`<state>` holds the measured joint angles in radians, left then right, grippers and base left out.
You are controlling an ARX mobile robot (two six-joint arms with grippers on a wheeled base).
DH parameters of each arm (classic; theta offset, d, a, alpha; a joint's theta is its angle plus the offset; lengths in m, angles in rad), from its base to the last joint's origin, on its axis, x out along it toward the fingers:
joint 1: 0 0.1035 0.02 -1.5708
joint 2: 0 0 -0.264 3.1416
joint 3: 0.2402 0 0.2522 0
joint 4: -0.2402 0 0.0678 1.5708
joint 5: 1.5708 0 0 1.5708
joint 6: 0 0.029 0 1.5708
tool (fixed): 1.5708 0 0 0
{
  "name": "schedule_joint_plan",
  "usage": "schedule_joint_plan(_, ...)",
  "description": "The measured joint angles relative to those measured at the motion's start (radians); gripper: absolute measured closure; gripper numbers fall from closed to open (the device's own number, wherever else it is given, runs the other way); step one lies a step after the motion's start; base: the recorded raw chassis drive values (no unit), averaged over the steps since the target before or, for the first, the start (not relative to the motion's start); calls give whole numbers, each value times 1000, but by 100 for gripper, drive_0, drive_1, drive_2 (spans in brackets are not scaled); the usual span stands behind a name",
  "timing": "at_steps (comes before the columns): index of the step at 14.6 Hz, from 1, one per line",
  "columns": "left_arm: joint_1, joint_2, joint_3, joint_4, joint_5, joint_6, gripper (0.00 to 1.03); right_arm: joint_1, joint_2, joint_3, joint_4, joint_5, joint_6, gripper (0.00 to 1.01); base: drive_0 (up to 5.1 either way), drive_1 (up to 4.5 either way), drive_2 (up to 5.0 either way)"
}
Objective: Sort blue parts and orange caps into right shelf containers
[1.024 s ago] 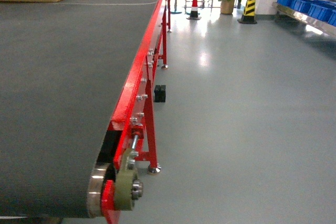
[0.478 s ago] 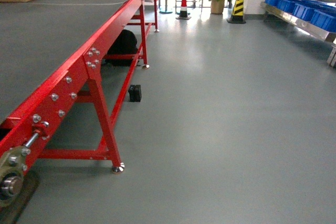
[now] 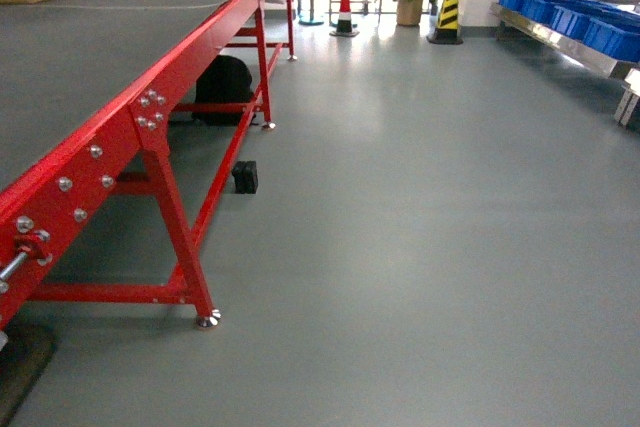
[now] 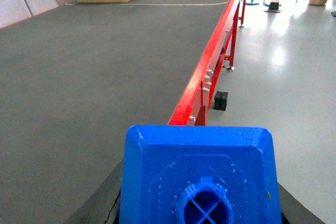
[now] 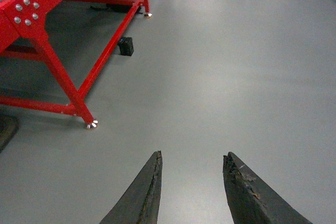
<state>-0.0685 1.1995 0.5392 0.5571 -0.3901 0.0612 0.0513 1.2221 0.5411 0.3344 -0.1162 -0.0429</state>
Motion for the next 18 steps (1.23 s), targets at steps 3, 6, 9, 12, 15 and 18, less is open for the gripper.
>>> schedule_joint_plan(3,0,0,0,0,1,0,58,0,0,0,0,1,0,67,505,-241,-241)
schedule_joint_plan(6,0,0,0,-3,-2,0,58,0,0,0,0,0,0,67,507,-238,-238)
schedule_joint_plan(9,-2,0,0,-2,1,0,58,0,0,0,-1,2,0,67,514,-232,-232)
schedule_joint_plan(12,-1,0,0,2,1,0,58,0,0,0,-1,3,0,67,503,-243,-243)
schedule_joint_plan(15,-1,0,0,1,1,0,58,0,0,0,2,2,0,67,503,-242,-242)
schedule_joint_plan(18,-1,0,0,2,1,0,58,0,0,0,3,2,0,67,498,-247,-247)
